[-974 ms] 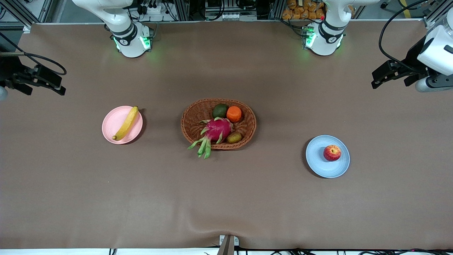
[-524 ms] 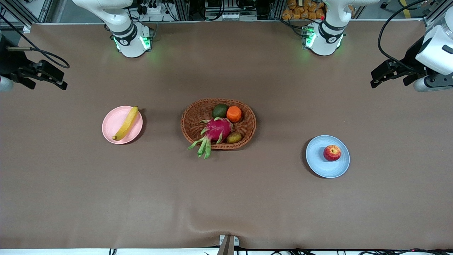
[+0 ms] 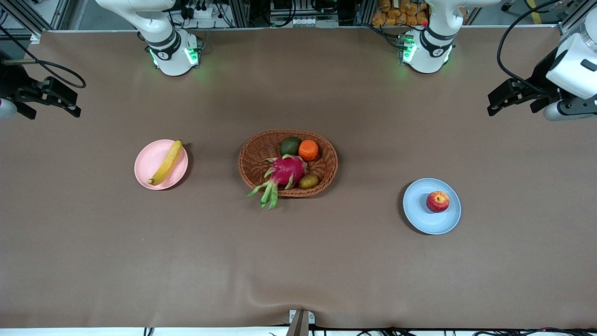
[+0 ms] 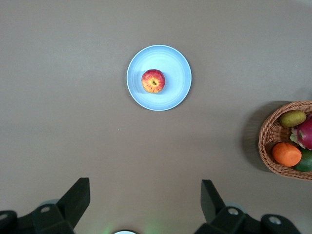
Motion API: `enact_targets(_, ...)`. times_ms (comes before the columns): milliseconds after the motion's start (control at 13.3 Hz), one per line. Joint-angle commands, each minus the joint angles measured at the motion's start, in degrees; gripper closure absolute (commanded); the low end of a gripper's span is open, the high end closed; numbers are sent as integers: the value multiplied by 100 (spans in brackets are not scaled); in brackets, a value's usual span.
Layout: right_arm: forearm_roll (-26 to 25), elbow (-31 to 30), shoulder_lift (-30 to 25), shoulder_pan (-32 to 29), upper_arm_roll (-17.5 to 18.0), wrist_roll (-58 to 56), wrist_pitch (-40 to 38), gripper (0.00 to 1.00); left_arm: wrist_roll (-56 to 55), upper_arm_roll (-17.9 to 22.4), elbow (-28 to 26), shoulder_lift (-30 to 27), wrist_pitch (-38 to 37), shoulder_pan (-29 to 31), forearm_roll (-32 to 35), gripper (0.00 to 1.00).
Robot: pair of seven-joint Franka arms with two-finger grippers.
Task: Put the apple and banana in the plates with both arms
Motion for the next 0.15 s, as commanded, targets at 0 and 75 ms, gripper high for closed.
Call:
enact_targets(0, -106, -59, -78, -73, 58, -57, -28, 0, 79, 32, -32, -93, -27, 1, -56, 0)
enact_targets(75, -97, -59, -78, -73, 58, -57, -37, 0, 88, 32, -32, -84, -27, -7, -30, 0)
